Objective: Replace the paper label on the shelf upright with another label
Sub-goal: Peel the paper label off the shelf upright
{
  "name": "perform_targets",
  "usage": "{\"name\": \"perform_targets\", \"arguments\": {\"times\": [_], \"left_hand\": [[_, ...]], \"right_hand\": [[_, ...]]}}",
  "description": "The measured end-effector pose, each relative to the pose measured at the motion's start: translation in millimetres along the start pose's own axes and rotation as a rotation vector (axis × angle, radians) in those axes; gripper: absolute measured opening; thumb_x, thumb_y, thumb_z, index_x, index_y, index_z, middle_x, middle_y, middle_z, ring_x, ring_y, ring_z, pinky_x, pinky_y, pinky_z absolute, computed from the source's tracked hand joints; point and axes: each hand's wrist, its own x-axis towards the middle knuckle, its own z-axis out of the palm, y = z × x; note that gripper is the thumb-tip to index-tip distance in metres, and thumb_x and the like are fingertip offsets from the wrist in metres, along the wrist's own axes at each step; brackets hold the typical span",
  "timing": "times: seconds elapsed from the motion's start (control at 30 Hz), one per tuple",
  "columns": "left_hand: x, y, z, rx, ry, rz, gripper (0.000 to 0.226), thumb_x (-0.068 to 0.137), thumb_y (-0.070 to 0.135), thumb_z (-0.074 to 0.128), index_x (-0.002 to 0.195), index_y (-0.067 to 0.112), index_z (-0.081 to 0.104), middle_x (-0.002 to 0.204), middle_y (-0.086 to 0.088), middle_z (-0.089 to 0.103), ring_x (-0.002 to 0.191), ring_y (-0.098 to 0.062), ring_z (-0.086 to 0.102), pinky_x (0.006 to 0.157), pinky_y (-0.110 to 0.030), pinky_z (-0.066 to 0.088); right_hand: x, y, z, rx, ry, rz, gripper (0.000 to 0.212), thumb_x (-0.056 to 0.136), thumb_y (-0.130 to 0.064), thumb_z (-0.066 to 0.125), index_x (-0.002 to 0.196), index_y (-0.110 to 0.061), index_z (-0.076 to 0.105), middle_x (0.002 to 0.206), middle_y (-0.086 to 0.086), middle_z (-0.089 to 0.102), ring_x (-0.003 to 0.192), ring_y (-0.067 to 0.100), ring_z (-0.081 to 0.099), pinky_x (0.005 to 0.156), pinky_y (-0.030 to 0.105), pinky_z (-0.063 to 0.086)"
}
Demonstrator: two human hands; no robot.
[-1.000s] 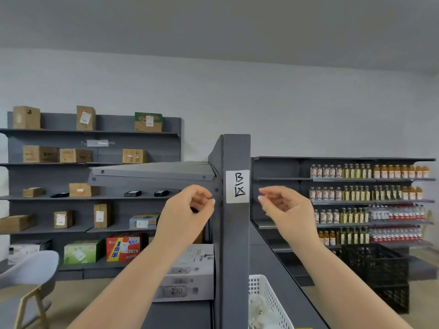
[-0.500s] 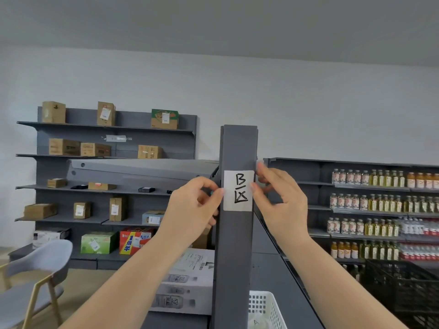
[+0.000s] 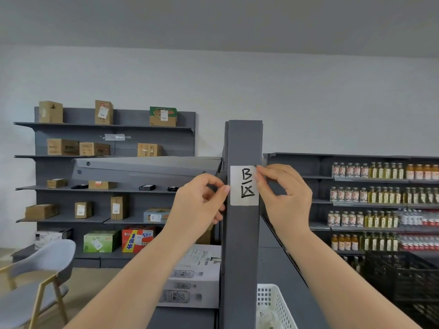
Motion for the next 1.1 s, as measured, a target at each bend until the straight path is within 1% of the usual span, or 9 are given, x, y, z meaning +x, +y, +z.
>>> {"name": "perform_targets", "arguments": {"times": [0.07, 0.27, 0.4, 0.5, 0.6, 0.8, 0.93, 1.03, 1.1], "left_hand": [[0, 1, 0, -0.007, -0.007, -0.004, 0.011, 0.088, 0.028, 0.064, 0.082, 0.034, 0.057, 0.064, -0.001, 0.069, 0.045, -0.009, 0.065, 0.045, -0.019, 0.053], [0, 0, 1, -0.007, -0.01, -0.026, 0.011, 0.089, 0.028, 0.063, 0.083, 0.035, 0.056, 0.065, -0.001, 0.068, 0.045, -0.008, 0.064, 0.045, -0.021, 0.053], [-1, 2, 1, 0.024, -0.013, -0.022, 0.013, 0.09, 0.028, 0.061, 0.083, 0.036, 0.054, 0.065, 0.0, 0.068, 0.046, -0.007, 0.064, 0.044, -0.019, 0.053], [-3, 4, 0, 0.02, -0.014, -0.029, 0.009, 0.09, 0.026, 0.062, 0.087, 0.031, 0.056, 0.065, 0.0, 0.068, 0.046, -0.007, 0.065, 0.044, -0.018, 0.053], [-6, 6, -2, 0.017, -0.009, -0.03, 0.01, 0.089, 0.025, 0.064, 0.094, 0.028, 0.056, 0.067, 0.003, 0.069, 0.05, -0.008, 0.067, 0.045, -0.018, 0.054], [-18, 11, -7, 0.015, -0.001, -0.005, 0.026, 0.086, 0.024, 0.068, 0.089, 0.044, 0.051, 0.077, 0.001, 0.072, 0.064, -0.012, 0.07, 0.052, -0.025, 0.06], [-29, 26, -11, -0.136, -0.056, -0.096, 0.009, 0.092, 0.023, 0.059, 0.088, 0.03, 0.063, 0.084, -0.002, 0.074, 0.062, -0.008, 0.069, 0.048, -0.021, 0.057], [-44, 35, -13, -0.404, -0.202, -0.271, 0.027, 0.096, 0.029, 0.05, 0.093, 0.013, 0.071, 0.085, -0.018, 0.076, 0.061, -0.02, 0.071, 0.048, -0.03, 0.059], [-54, 34, -11, -0.539, -0.309, -0.361, 0.043, 0.092, 0.041, 0.048, 0.097, 0.005, 0.071, 0.085, -0.026, 0.074, 0.065, -0.03, 0.072, 0.05, -0.035, 0.059]], "right_hand": [[3, -3, 0, -0.009, -0.017, 0.022, 0.01, 0.083, -0.007, 0.069, 0.092, -0.007, 0.074, 0.089, 0.002, 0.069, 0.085, 0.007, 0.062, 0.078, 0.013, 0.048], [6, -10, -4, -0.054, -0.122, 0.091, 0.008, 0.092, -0.016, 0.058, 0.091, -0.015, 0.066, 0.087, -0.017, 0.057, 0.088, 0.002, 0.054, 0.079, 0.018, 0.046], [3, -20, -7, -0.022, -0.132, 0.143, 0.009, 0.092, -0.016, 0.057, 0.088, -0.023, 0.06, 0.086, -0.018, 0.058, 0.085, 0.001, 0.053, 0.073, 0.011, 0.043], [1, -29, -10, 0.015, -0.158, 0.224, 0.014, 0.092, -0.02, 0.057, 0.086, -0.032, 0.057, 0.087, -0.015, 0.061, 0.086, 0.007, 0.058, 0.071, 0.019, 0.05], [-2, -37, -14, 0.017, -0.183, 0.233, 0.024, 0.092, -0.021, 0.056, 0.082, -0.043, 0.052, 0.087, -0.017, 0.061, 0.087, 0.006, 0.058, 0.067, 0.019, 0.051], [-4, -59, -30, 0.202, -0.067, 0.339, 0.021, 0.091, -0.016, 0.058, 0.082, -0.035, 0.058, 0.083, -0.013, 0.066, 0.078, -0.001, 0.063, 0.061, 0.014, 0.053], [8, -72, -43, 0.219, -0.148, 0.363, 0.014, 0.089, -0.016, 0.061, 0.081, -0.027, 0.064, 0.08, -0.009, 0.07, 0.069, 0.003, 0.066, 0.056, 0.015, 0.053], [5, -71, -48, 0.259, -0.209, 0.426, 0.014, 0.088, -0.013, 0.063, 0.079, -0.022, 0.067, 0.073, -0.001, 0.073, 0.06, 0.008, 0.066, 0.055, 0.019, 0.054], [-3, -67, -53, 0.237, -0.236, 0.452, 0.015, 0.087, -0.011, 0.064, 0.078, -0.021, 0.068, 0.074, 0.001, 0.073, 0.059, 0.013, 0.066, 0.058, 0.025, 0.057]]}}
